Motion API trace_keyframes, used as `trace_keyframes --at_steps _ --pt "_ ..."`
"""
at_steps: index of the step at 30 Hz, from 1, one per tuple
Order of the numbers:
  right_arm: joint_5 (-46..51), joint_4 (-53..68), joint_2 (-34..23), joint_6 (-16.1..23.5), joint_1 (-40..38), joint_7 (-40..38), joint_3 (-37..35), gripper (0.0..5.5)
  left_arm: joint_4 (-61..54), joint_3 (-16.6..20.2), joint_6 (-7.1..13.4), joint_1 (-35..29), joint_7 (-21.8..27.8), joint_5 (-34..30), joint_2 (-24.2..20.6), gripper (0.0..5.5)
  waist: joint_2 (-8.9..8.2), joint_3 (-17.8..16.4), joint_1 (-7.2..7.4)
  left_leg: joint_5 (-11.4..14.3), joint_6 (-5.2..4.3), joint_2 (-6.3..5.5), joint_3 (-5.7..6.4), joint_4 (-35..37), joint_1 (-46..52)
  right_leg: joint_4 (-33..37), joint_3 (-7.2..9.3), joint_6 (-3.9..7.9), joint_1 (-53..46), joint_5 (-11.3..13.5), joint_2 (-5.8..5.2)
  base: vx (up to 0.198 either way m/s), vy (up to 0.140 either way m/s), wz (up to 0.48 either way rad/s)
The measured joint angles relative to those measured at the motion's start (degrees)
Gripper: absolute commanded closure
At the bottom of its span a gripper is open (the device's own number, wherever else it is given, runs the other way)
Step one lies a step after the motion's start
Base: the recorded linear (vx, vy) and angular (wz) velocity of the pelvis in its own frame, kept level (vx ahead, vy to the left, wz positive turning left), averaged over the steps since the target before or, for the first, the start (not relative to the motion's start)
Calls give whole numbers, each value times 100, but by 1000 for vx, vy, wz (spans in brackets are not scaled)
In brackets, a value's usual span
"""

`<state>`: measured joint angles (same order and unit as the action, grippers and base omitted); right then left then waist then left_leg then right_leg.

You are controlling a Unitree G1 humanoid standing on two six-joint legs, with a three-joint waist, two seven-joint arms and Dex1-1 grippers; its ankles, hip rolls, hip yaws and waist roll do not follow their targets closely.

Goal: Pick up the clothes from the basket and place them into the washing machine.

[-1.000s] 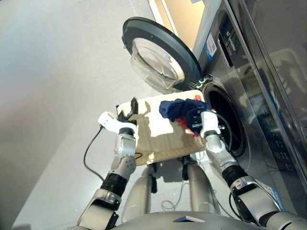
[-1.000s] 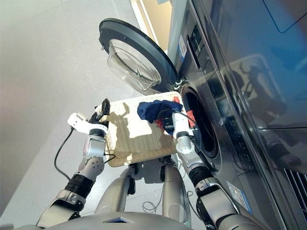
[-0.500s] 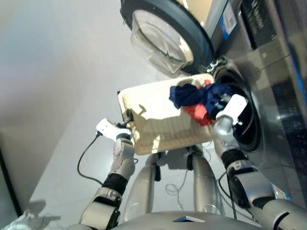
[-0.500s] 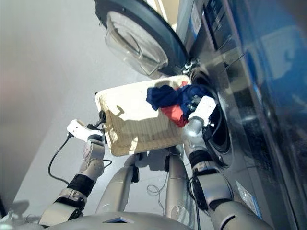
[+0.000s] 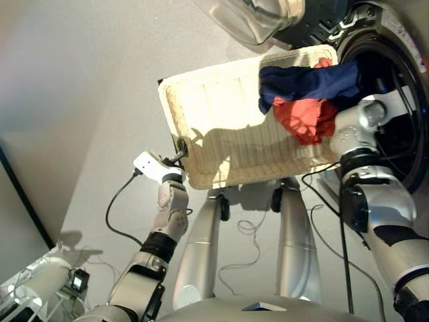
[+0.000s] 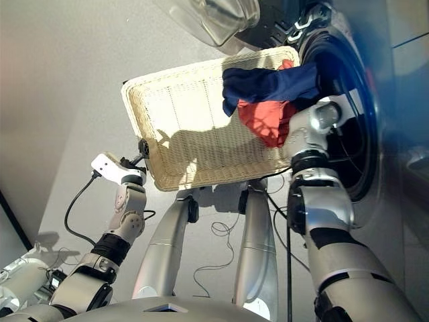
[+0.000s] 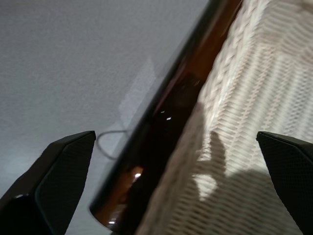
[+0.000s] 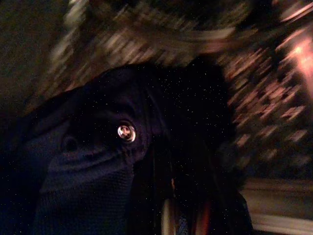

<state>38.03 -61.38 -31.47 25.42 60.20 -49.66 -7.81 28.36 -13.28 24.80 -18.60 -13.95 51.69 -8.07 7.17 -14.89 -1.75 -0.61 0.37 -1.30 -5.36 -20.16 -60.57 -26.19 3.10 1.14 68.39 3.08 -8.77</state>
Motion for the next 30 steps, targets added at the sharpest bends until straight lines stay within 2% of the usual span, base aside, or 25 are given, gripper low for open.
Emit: trace_keyframes --at_steps 2,3,9,10,11,12,15,17,21,25,28,30 --pt "-251 -114 -457 -41 -22 -342 -27 550 -1 -3 -15 -18 2 -1 -33 0 -3 -37 0 33 16 -2 -23 -37 -22 5 -22 14 9 5 -4 0 0 0" --pt "-382 -122 -483 35 -23 -539 -219 550 -4 -2 -14 -21 2 -1 -40 0 -2 -37 -6 61 18 1 -25 -84 -35 3 -23 6 8 11 -2 0 0 0" --pt "-465 -443 -602 -261 -43 -731 -240 550 -99 -8 -13 -40 -2 1 -63 0 -7 -38 38 117 72 -49 -29 -129 -45 2 -28 47 -11 11 -53 0 0 0" --pt "-463 -445 -596 -265 -44 -719 -230 209 -99 -12 -13 -63 -5 1 -62 0 -7 -38 42 119 74 -50 -30 -130 -43 1 -28 51 -13 9 -55 0 0 0" --pt "-458 -446 -569 -265 -44 -688 -188 0 -98 -14 -13 -93 -9 3 -66 0 -9 -38 60 119 75 -50 -26 -129 -35 2 -26 51 -24 9 -55 0 0 0" --pt "-440 -444 -522 -263 -44 -590 -161 0 -98 -14 -9 -113 -10 5 -73 0 -11 -37 91 119 75 -49 -21 -129 -20 2 -23 51 -44 9 -54 0 0 0" --pt "-140 -273 -14 -224 -150 188 206 0 -72 0 4 -149 -2 6 -134 0 -59 -32 337 126 69 -36 -13 -126 118 11 -19 62 -187 1 -36 0 0 0" --pt "1 10 366 -214 -458 711 426 0 -31 -3 8 -179 14 6 -125 0 -118 -7 411 134 59 -15 -20 -116 218 23 -23 74 -279 -9 -17 0 0 0" --pt "57 405 1070 -112 -1007 1388 717 0 114 61 25 -241 54 6 -105 0 -162 18 471 141 45 29 -14 -94 350 54 -14 94 -416 -26 26 0 0 0" --pt "27 711 1421 -121 -1454 1960 1238 0 382 217 32 -248 126 9 36 0 -185 30 470 92 9 33 19 71 485 149 25 79 -544 -15 35 0 0 0" --pt "-180 871 1574 -135 -1752 2293 1461 0 565 262 33 -246 207 9 104 0 -190 32 480 5 -16 30 84 266 658 304 121 -6 -726 47 36 0 0 0" --pt "-231 908 1763 -150 -1964 2469 1539 0 699 266 33 -244 242 10 157 0 -198 35 476 -63 -29 30 125 480 853 428 173 -15 -901 56 43 0 0 0"
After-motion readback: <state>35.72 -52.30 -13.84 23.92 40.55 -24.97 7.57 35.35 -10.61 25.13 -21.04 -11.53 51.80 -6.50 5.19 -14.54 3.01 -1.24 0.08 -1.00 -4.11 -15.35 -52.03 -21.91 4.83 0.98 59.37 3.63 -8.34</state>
